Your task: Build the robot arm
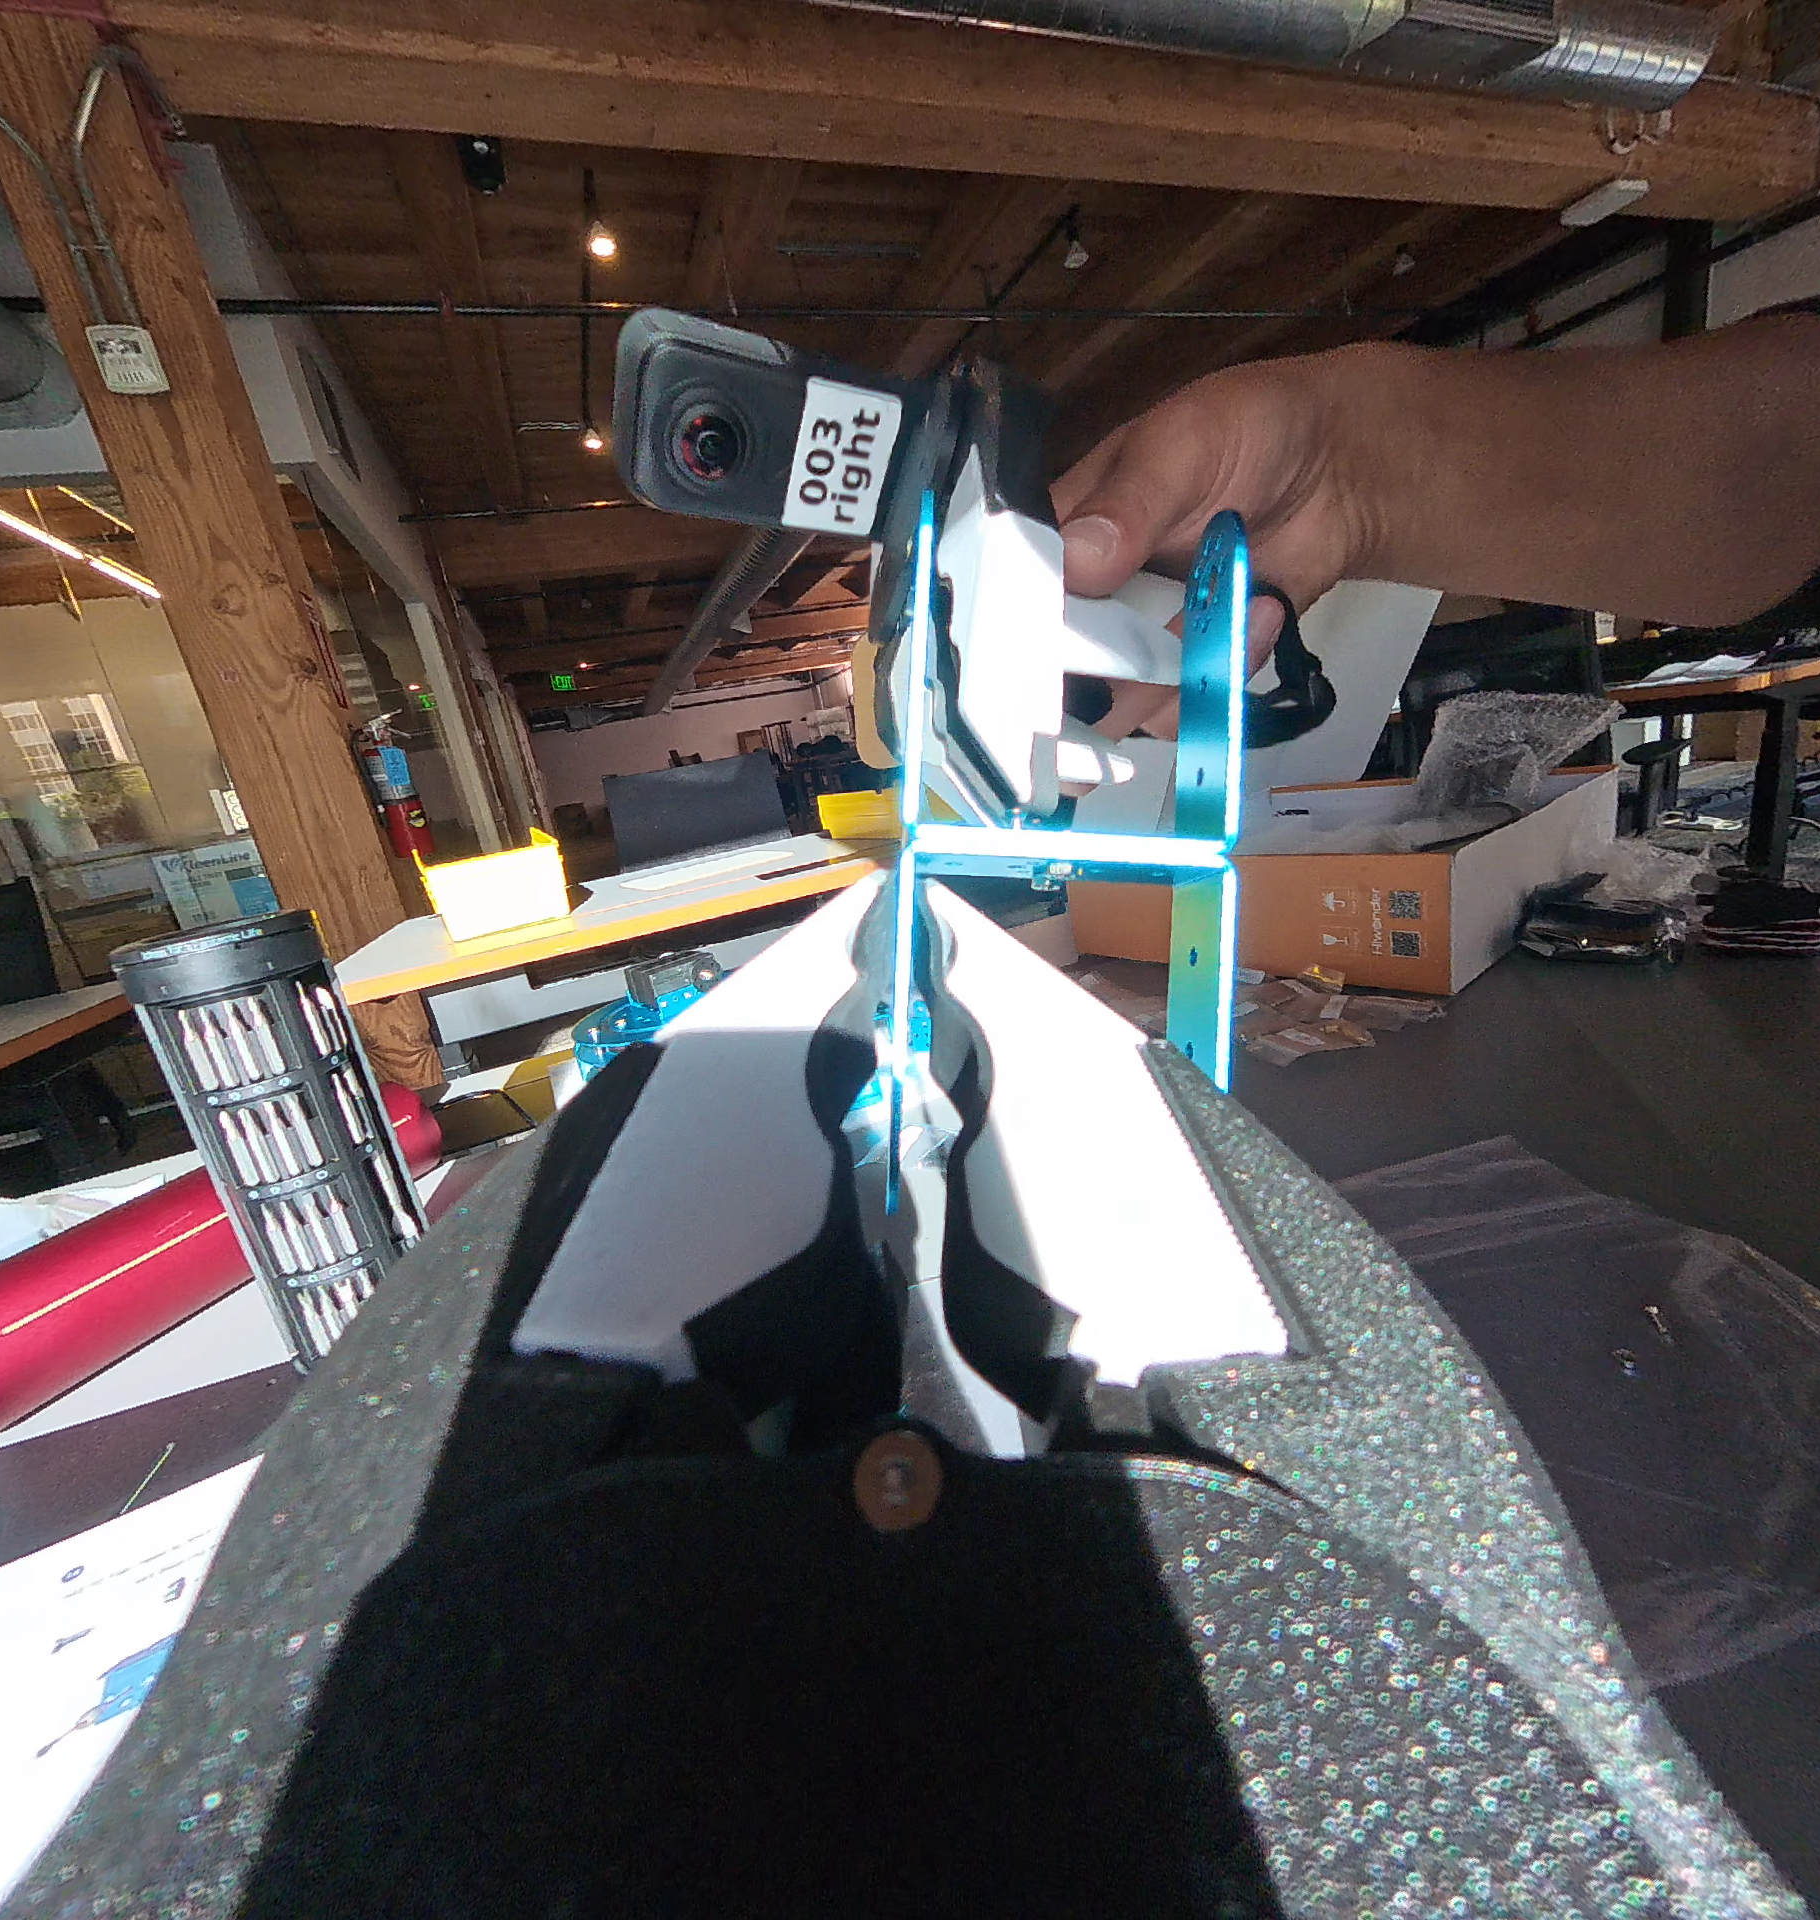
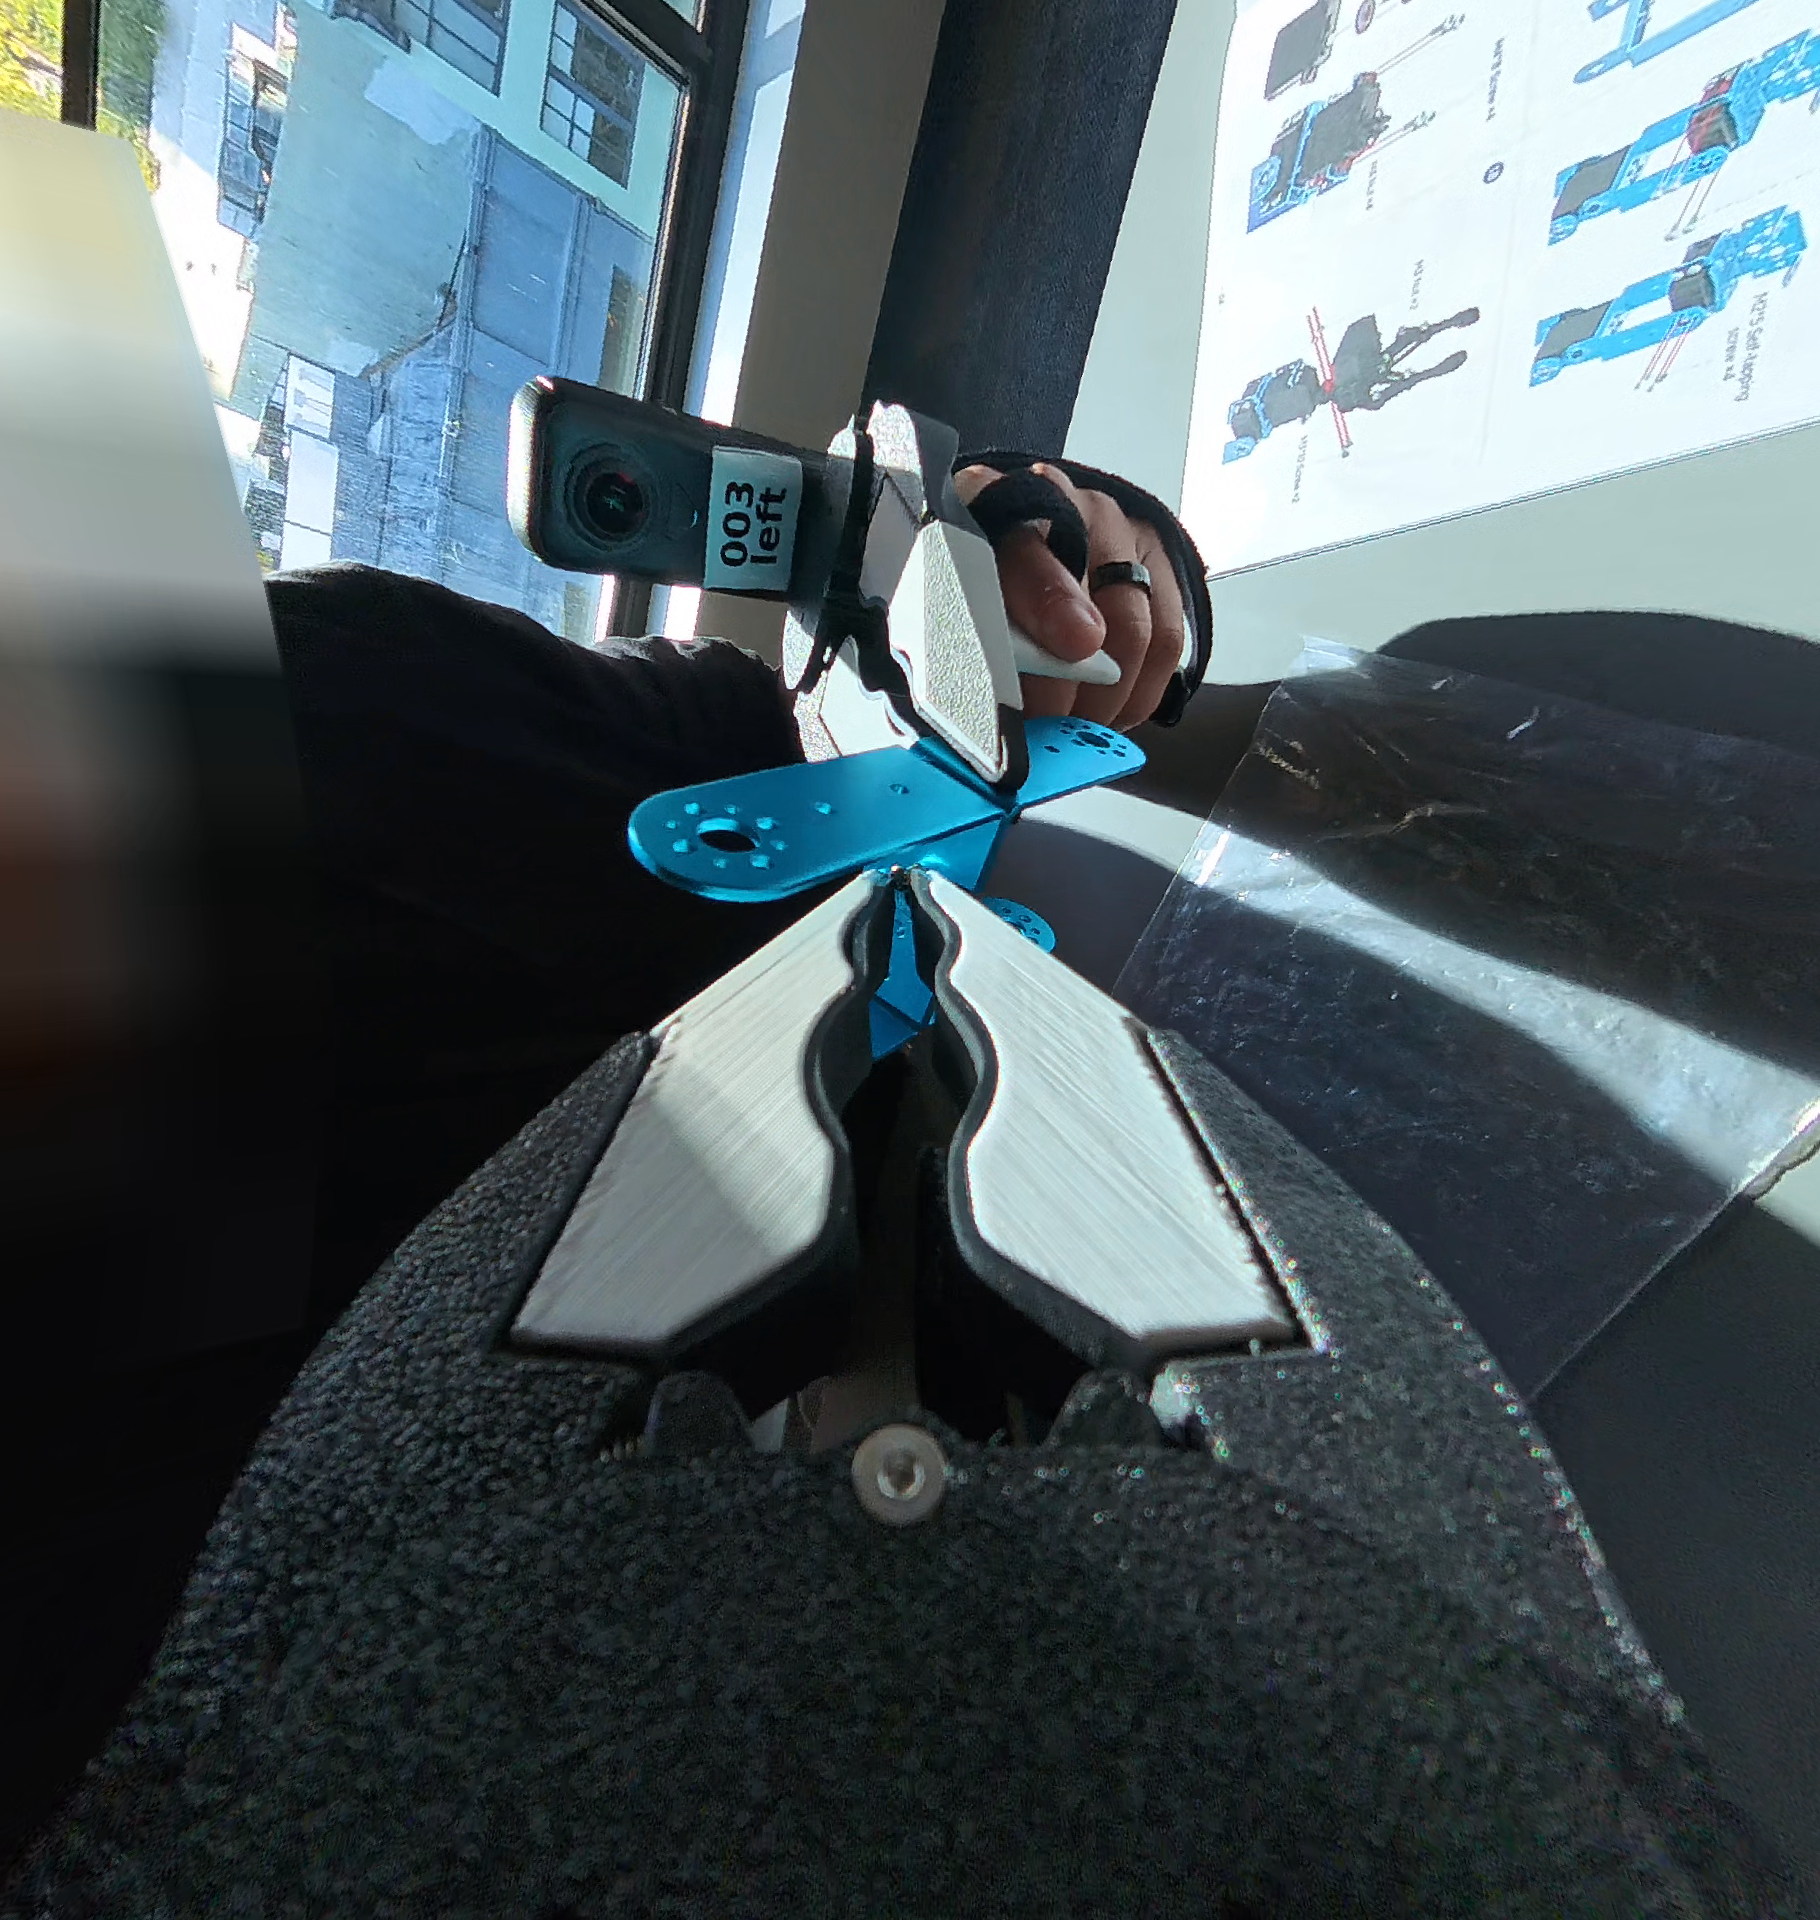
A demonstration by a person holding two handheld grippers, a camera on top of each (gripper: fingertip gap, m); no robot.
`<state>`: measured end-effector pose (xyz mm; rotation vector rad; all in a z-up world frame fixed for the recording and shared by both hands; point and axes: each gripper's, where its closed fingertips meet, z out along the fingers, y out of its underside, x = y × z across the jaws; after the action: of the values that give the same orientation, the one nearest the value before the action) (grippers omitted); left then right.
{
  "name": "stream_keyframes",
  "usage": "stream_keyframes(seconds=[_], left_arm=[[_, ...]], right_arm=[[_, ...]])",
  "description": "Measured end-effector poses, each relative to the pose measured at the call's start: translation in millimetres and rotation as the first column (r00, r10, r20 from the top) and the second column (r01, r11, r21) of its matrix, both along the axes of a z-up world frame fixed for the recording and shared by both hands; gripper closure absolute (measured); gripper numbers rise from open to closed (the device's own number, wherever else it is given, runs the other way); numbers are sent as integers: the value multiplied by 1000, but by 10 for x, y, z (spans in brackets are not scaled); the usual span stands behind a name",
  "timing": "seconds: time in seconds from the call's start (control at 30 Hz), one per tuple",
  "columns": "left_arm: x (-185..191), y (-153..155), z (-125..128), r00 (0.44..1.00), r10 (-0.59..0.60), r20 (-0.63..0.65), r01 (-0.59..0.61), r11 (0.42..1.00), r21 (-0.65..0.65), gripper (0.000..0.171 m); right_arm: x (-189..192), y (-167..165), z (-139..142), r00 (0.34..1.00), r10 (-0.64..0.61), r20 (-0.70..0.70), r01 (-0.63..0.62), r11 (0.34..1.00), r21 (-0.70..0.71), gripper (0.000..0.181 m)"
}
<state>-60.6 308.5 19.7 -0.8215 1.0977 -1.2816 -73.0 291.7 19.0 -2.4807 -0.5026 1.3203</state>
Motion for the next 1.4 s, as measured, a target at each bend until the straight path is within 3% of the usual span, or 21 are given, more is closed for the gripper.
stream_keyframes(seconds=[0.57,1.4], left_arm=[[-49,33,69,999,9,43,-8,999,-31,171],[-81,135,66,999,31,44,-28,997,-76,171]], right_arm=[[-58,20,64,991,40,129,-37,999,-26,178],[-88,123,79,978,2,210,16,996,-85,178]])
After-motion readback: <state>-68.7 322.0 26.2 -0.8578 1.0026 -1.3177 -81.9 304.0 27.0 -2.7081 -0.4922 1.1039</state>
